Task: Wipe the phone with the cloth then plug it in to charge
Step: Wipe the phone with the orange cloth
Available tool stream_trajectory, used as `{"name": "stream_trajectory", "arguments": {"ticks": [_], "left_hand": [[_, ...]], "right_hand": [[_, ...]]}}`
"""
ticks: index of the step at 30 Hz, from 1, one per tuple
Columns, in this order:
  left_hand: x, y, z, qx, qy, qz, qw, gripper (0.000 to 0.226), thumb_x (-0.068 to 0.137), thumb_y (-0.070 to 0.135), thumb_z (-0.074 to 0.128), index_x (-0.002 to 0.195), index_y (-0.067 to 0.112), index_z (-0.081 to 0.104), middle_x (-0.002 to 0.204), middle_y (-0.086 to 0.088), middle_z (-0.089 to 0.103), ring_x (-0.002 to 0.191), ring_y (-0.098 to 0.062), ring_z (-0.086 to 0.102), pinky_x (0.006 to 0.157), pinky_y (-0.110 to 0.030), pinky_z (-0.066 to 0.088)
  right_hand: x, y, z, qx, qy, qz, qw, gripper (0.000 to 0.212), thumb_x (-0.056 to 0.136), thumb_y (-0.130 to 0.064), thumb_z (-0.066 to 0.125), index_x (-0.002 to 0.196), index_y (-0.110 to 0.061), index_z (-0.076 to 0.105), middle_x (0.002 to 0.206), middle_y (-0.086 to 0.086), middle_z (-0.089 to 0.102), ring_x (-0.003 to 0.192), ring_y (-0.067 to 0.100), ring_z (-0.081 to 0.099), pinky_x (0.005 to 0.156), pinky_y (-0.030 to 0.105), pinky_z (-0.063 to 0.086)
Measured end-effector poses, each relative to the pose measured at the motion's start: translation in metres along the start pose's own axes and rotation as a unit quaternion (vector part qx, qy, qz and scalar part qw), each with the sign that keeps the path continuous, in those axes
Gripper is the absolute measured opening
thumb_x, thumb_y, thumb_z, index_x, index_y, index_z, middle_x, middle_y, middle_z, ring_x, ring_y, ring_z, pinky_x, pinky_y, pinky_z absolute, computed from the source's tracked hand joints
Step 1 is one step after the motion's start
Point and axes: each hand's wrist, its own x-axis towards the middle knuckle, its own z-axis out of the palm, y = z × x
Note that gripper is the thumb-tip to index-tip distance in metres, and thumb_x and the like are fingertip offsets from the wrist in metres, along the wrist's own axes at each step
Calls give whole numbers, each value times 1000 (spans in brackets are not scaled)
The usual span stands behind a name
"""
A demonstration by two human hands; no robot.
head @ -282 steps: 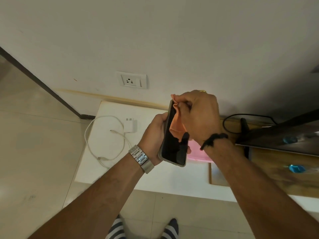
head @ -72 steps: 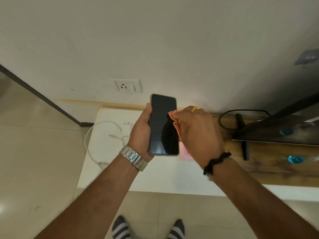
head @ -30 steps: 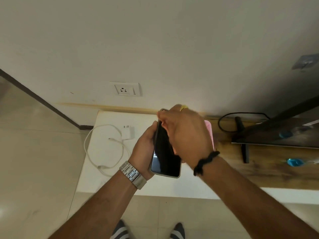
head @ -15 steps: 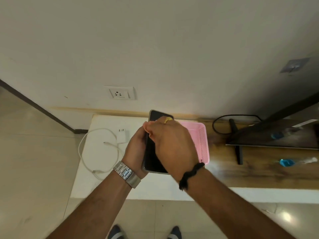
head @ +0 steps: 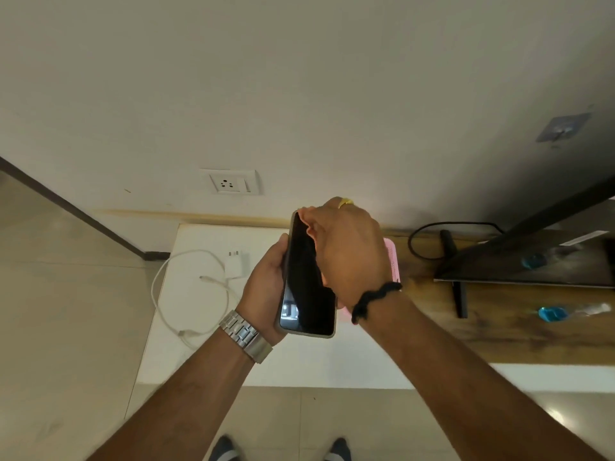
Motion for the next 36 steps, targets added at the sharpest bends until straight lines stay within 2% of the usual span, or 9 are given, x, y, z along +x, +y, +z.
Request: {"name": "stream_trajectory", "arguments": {"ticks": [4,8,13,17,21,26,31,34,36], "left_hand": [[0,7,-1,-16,23,8,1000,63,88,51,59,134,9,66,126,-13,63,112,-30,66,94,-41,54],[1,-2,-10,0,3,-3,1000,49,97,52,51,105,16,82,101,-12,78,86,-28,77,72,-38,63],[-1,0,-10,19,10,8,1000,46,93,57,52,100,19,78,98,-10,71,77,-29,69,72,-39,57],[2,1,-12,-1,25,11,1000,47,99,56,48,102,18,76,97,-9,72,79,-27,72,70,-37,61],[5,0,-12,-4,22,-1,1000,58,100,60,42,108,17,80,105,-12,77,91,-28,76,79,-39,63],[6,-3,-12,30,87,14,996,62,99,59,47,131,11,67,130,-21,66,113,-35,65,106,-49,48],[7,-4,-11,10,70,23,997,54,100,56,47,119,17,79,122,-14,76,102,-27,76,83,-37,63],[5,-4,-9,-26,44,13,999,51,103,51,45,113,16,81,108,-11,80,93,-26,78,74,-35,64],[5,-4,-6,-36,42,21,998,49,102,46,46,126,12,71,114,-12,75,102,-27,75,86,-37,62]], "right_hand": [[-46,-25,4,68,-22,-95,993,24,88,-18,57,105,-29,71,89,-6,65,78,13,60,71,22,50],[-28,-2,-9,66,8,-25,997,19,93,-14,62,99,-20,78,87,2,70,79,21,65,73,35,56],[-9,14,-22,242,1,93,966,17,97,-28,66,110,-28,76,105,-15,75,87,1,68,81,21,60],[-31,14,-34,156,88,39,983,21,94,-46,58,97,-32,73,89,-15,70,75,5,65,71,35,60],[-55,-7,-22,26,-26,33,999,41,90,-63,51,75,-28,63,69,-12,57,67,7,56,65,26,51],[-48,-11,-17,30,-70,91,993,24,93,-40,55,80,-25,67,78,-8,61,71,10,57,74,28,56],[-61,-27,-22,61,-63,57,995,21,88,-42,59,81,-26,69,74,-9,63,64,7,58,60,22,49],[-62,-24,-25,112,53,3,992,20,90,-36,57,107,-26,60,104,4,71,92,22,68,91,23,46],[-61,-22,-22,66,-33,-38,997,53,98,-44,43,146,-22,43,159,9,39,148,28,34,122,21,13]]}}
